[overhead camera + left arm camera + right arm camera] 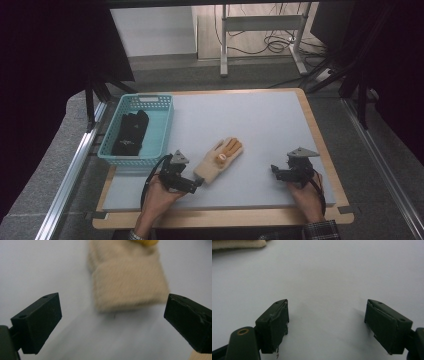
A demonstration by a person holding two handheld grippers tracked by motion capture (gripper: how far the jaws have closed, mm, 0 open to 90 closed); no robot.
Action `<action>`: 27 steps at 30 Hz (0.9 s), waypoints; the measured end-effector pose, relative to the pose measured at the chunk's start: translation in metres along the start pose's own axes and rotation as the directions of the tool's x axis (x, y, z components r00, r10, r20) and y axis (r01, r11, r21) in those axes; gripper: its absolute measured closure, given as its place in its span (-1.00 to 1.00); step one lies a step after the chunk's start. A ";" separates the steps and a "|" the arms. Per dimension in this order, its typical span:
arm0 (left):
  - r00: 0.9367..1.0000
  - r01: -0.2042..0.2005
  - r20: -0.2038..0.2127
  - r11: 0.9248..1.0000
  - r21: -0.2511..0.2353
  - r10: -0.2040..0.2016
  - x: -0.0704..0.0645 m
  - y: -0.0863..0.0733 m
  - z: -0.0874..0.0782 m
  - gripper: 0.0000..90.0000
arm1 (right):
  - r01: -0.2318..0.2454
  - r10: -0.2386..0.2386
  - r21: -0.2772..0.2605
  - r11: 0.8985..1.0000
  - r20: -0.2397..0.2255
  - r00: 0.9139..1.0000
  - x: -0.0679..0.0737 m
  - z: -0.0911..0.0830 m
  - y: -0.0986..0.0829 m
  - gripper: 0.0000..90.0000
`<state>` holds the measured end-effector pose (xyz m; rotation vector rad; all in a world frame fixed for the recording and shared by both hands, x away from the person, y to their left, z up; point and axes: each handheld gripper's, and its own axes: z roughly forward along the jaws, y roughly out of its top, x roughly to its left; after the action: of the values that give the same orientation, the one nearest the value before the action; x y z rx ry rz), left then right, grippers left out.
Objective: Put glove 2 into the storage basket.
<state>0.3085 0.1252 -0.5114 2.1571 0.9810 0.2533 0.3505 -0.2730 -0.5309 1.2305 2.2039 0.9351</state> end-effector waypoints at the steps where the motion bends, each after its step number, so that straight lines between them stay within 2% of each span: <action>1: 1.000 -0.005 0.004 1.000 0.002 0.005 -0.002 0.005 0.003 -0.96 | 0.000 0.000 0.000 1.000 0.000 1.000 0.000 0.000 0.000 -0.57; 6: 1.000 -0.027 0.008 0.999 0.030 0.027 -0.008 0.029 0.022 -0.95 | 0.000 0.000 0.000 1.000 -0.001 1.000 0.000 0.000 0.000 -0.58; 7: 0.999 -0.033 0.000 0.999 0.044 0.033 -0.010 0.037 0.030 -0.95 | 0.001 -0.001 -0.001 1.000 -0.002 1.000 0.000 0.000 0.000 -0.58; 8: 0.999 -0.033 0.000 0.999 0.044 0.033 -0.010 0.037 0.030 -0.94 | 0.001 -0.001 -0.001 1.000 -0.002 1.000 0.000 0.000 0.000 -0.58; 11: 0.999 -0.044 -0.018 0.997 0.065 0.045 -0.012 0.046 0.041 -0.93 | 0.001 -0.001 0.000 1.000 -0.003 1.000 0.000 0.000 0.000 -0.58; 13: 0.996 -0.061 -0.051 0.993 0.101 0.066 -0.014 0.051 0.055 -0.92 | 0.001 -0.001 -0.001 1.000 -0.004 1.000 0.000 0.000 0.000 -0.59; 19: 0.995 -0.068 -0.059 0.988 0.138 0.077 -0.014 0.056 0.074 -0.88 | 0.002 -0.002 -0.001 1.000 -0.005 1.000 0.000 0.000 0.000 -0.59; 22: 0.995 -0.073 -0.056 0.986 0.148 0.082 -0.013 0.057 0.078 -0.85 | 0.002 -0.002 0.000 1.000 -0.005 1.000 0.000 0.000 0.000 -0.60; 27: 0.995 -0.077 -0.054 0.984 0.158 0.086 -0.013 0.060 0.082 -0.71 | 0.003 -0.003 0.000 1.000 -0.005 1.000 0.000 0.000 0.000 -0.60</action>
<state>0.3706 0.0451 -0.5257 2.3472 0.9760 0.2916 0.3506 -0.2731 -0.5311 1.2258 2.2095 0.9376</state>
